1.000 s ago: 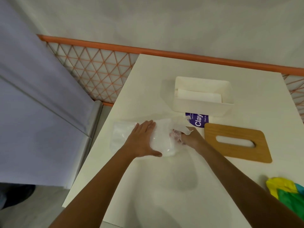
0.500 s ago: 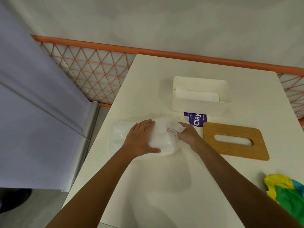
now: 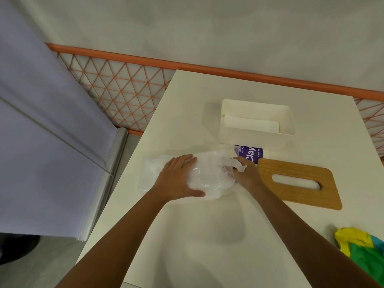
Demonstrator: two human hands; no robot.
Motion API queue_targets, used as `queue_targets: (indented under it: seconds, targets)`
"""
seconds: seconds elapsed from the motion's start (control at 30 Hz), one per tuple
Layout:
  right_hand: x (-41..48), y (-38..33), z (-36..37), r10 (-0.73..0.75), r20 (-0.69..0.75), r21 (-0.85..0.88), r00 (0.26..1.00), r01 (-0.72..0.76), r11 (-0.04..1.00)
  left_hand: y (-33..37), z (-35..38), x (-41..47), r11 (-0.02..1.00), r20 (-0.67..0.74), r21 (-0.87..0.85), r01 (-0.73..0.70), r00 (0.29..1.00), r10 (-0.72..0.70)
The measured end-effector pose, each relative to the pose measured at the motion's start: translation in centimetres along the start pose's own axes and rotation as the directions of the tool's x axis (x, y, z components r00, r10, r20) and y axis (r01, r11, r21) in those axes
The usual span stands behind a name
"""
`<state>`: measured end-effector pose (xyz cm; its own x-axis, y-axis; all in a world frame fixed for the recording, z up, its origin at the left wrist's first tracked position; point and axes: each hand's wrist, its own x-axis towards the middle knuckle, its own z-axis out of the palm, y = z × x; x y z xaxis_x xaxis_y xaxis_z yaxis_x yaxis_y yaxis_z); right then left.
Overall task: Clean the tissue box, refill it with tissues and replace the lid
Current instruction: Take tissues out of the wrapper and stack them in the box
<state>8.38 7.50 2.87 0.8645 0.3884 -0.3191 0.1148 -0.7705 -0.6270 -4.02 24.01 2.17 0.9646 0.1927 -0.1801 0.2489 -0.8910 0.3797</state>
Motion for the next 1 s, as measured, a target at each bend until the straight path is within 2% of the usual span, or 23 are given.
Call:
queue_targets:
  seconds: [0.1, 0.2, 0.3, 0.37, 0.43, 0.57, 0.67, 0.8, 0.87, 1.0]
  targets:
    - [-0.1, -0.4, 0.0, 0.001, -0.030, 0.025, 1.000, 0.000, 1.000, 0.2, -0.1, 0.2, 1.000, 0.005, 0.019, 0.007, 1.000, -0.008]
    - [0.1, -0.6, 0.1, 0.055, 0.026, 0.032, 0.998, -0.056, 0.998, 0.2, -0.1, 0.3, 1.000, 0.011, 0.017, 0.015, 1.000, -0.015]
    - [0.2, -0.8, -0.2, 0.009, 0.045, 0.053, 0.999, -0.011, 0.999, 0.2, -0.2, 0.5, 1.000, 0.013, 0.024, 0.015, 1.000, -0.016]
    - [0.2, -1.0, -0.7, -0.053, 0.049, 0.130, 0.997, 0.046, 0.990, 0.1, -0.3, 0.5, 1.000, 0.023, 0.015, 0.022, 0.999, -0.022]
    - [0.2, -0.9, -1.4, -0.056, 0.057, 0.268, 0.997, 0.038, 0.963, 0.1, -0.5, 0.4, 1.000, 0.028, -0.006, 0.023, 0.999, -0.023]
    - [1.0, 0.8, -2.0, 0.176, 0.116, 0.546, 0.978, -0.210, 0.811, 0.1, -0.7, 0.3, 1.000, 0.026, -0.015, 0.019, 0.999, -0.018]
    - [1.6, 1.8, -1.8, 0.303, 0.161, 0.564, 0.939, -0.339, 0.753, 0.0, -0.4, 0.4, 1.000, 0.008, -0.008, 0.016, 1.000, -0.016]
    - [1.3, 1.7, -1.7, 0.301, 0.258, 0.616, 0.918, -0.396, 0.681, 0.0, -0.2, 0.5, 0.999, 0.035, -0.014, 0.037, 0.999, -0.037]
    - [1.5, 1.9, -1.6, 0.262, 0.280, 0.608, 0.924, -0.381, 0.696, 0.1, -0.3, 0.5, 0.999, 0.038, -0.009, 0.036, 0.999, -0.036]
    - [1.7, 1.9, -1.9, 0.178, 0.232, 0.452, 0.956, -0.268, 0.850, 0.2, -0.4, 0.6, 0.999, 0.026, -0.009, 0.039, 0.999, -0.039]
